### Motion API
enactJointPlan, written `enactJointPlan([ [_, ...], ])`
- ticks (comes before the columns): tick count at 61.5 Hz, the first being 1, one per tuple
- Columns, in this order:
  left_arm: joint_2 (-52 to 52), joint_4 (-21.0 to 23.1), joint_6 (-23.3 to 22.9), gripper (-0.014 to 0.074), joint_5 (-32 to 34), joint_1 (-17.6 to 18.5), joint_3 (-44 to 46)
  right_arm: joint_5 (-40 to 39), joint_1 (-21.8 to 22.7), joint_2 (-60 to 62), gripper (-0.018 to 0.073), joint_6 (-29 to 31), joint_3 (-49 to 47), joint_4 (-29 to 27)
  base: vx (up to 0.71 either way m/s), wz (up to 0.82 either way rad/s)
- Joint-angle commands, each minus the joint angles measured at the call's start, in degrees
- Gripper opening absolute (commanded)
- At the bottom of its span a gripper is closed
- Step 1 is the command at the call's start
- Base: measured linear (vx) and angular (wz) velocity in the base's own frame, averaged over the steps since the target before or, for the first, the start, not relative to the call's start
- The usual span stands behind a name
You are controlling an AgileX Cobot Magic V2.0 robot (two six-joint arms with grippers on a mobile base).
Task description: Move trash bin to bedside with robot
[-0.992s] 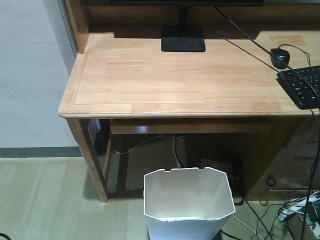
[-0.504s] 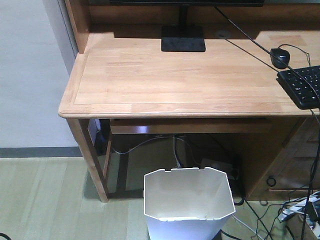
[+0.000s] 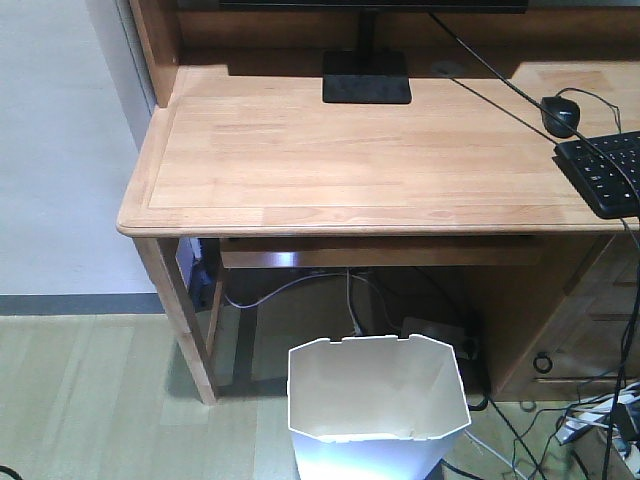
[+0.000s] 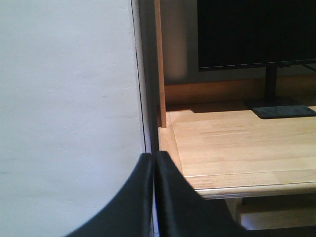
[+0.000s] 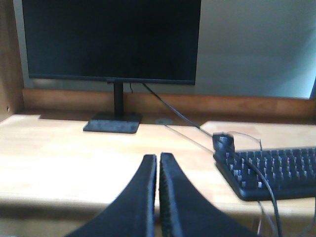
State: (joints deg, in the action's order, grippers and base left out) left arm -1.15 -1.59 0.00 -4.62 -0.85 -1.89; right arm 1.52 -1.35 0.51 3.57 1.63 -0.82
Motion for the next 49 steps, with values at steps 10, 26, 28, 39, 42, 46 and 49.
enactJointPlan([
  [10, -0.43, 0.54, -0.79, -0.0006, 4.22, -0.04, -0.67, -7.86, 0.23, -3.43, -0.0008, 1.64, -6.45, -0.04, 0.00, 0.00],
  [26, -0.43, 0.54, -0.79, -0.0006, 4.22, -0.04, -0.67, 8.60, 0.23, -22.45, -0.0008, 1.05, -19.47, -0.84, 0.00, 0.00],
  [28, -0.43, 0.54, -0.79, -0.0006, 4.22, -0.04, -0.67, 10.39, 0.23, -24.51, -0.0008, 1.00, -20.94, -1.75, 0.00, 0.00],
  [39, -0.43, 0.54, -0.79, -0.0006, 4.22, -0.04, -0.67, 14.33, 0.23, -32.73, -0.0008, 1.11, -25.67, -2.55, 0.00, 0.00],
  [42, -0.43, 0.54, -0.79, -0.0006, 4.22, -0.04, -0.67, 13.92, 0.23, -34.21, -0.0008, 1.12, -25.67, -2.55, 0.00, 0.00],
  [46, -0.43, 0.54, -0.79, -0.0006, 4.22, -0.04, -0.67, 14.25, 0.23, -35.59, -0.0008, 1.17, -25.67, -2.51, 0.00, 0.00],
  [49, -0.43, 0.54, -0.79, -0.0006, 4.22, -0.04, -0.67, 14.59, 0.23, -36.44, -0.0006, 1.17, -25.67, -2.45, 0.00, 0.00],
])
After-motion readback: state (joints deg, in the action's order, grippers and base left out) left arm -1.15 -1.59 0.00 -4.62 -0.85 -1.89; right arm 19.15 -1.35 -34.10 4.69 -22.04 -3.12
